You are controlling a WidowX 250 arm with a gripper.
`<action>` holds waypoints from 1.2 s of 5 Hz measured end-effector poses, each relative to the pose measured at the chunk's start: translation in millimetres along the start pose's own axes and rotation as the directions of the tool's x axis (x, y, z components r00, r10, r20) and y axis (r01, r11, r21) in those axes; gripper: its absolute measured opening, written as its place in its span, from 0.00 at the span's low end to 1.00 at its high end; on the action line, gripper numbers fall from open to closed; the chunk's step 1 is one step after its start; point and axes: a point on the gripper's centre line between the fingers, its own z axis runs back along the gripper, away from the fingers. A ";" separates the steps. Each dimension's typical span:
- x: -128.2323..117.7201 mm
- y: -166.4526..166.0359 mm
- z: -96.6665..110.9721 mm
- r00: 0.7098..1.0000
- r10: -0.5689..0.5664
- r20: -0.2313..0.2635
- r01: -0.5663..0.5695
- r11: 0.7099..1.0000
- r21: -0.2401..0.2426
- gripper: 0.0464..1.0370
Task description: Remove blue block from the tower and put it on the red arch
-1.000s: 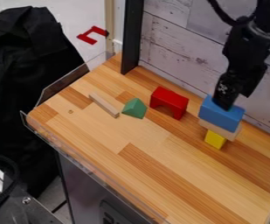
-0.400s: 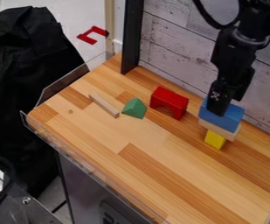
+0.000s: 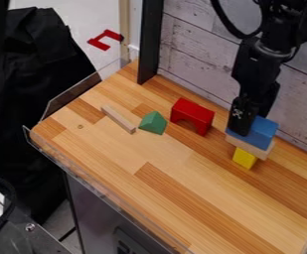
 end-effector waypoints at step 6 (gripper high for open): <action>45.9 9.9 15.9 0.992 0.124 -0.034 -0.126 0.988 -0.091 0.53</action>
